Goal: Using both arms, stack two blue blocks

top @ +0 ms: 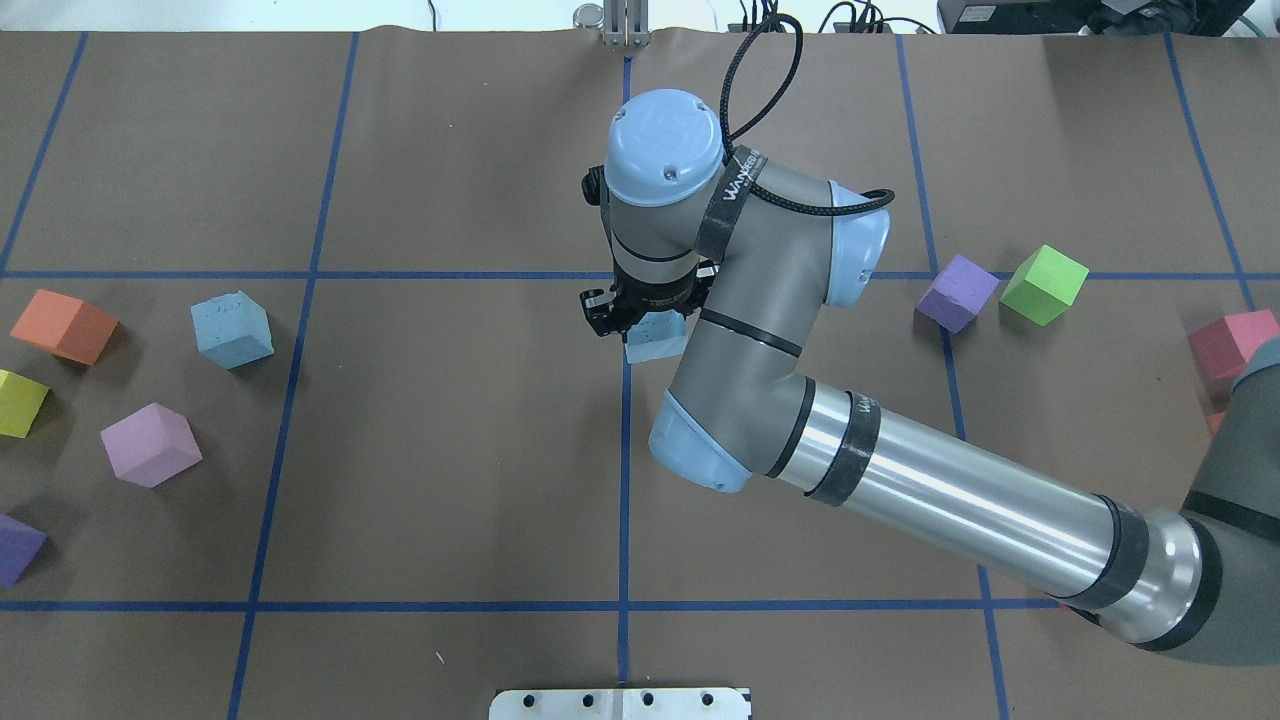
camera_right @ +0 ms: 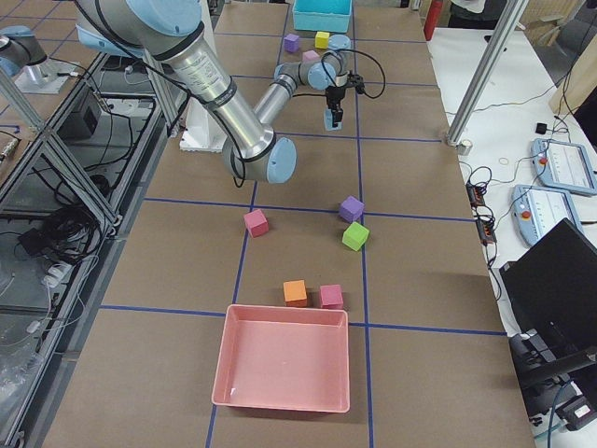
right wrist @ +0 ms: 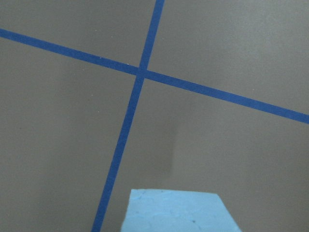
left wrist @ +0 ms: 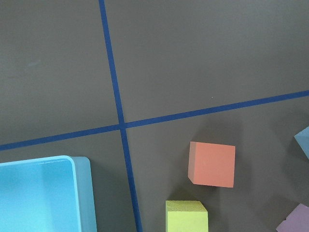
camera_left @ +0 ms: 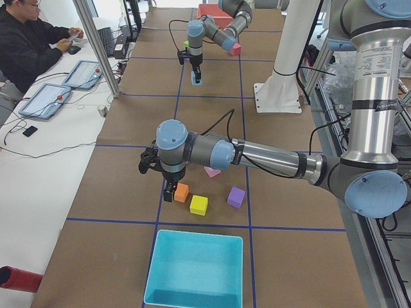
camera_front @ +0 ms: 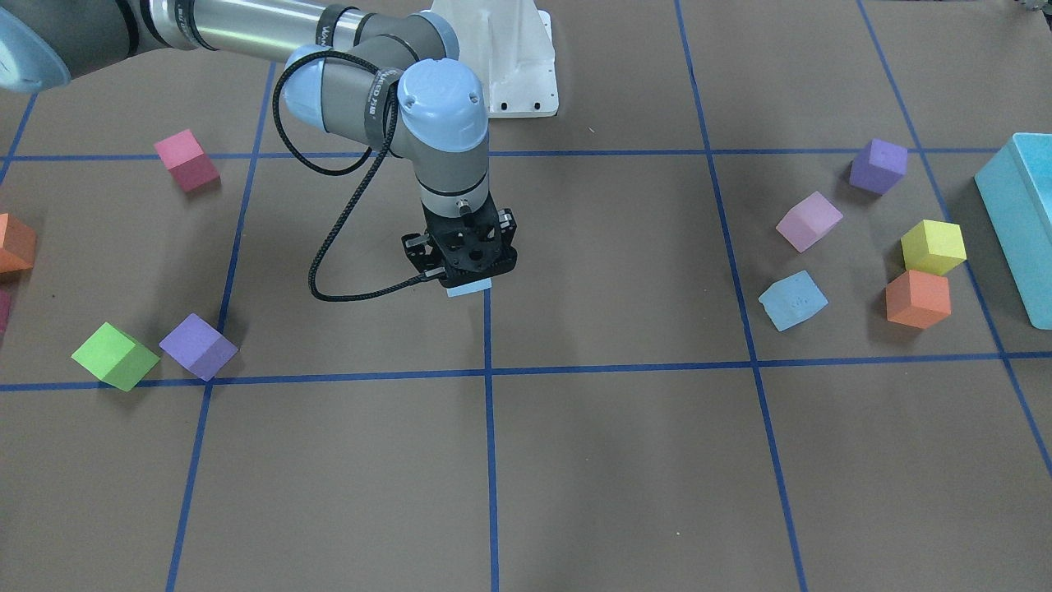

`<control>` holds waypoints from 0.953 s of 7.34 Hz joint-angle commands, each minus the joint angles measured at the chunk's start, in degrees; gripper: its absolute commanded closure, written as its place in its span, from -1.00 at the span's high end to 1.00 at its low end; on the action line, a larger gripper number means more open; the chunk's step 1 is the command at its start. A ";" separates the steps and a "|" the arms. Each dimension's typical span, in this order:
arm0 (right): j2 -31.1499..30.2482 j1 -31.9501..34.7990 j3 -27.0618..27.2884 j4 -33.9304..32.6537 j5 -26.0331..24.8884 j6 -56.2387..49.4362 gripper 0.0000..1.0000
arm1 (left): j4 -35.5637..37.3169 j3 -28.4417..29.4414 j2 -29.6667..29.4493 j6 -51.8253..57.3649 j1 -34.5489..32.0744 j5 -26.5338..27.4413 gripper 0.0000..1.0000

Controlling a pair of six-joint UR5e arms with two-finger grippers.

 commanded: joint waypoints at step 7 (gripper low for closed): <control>0.67 -4.69 -2.78 3.56 -0.36 14.68 0.21 | -0.50 1.57 -0.08 0.08 0.00 -0.01 1.00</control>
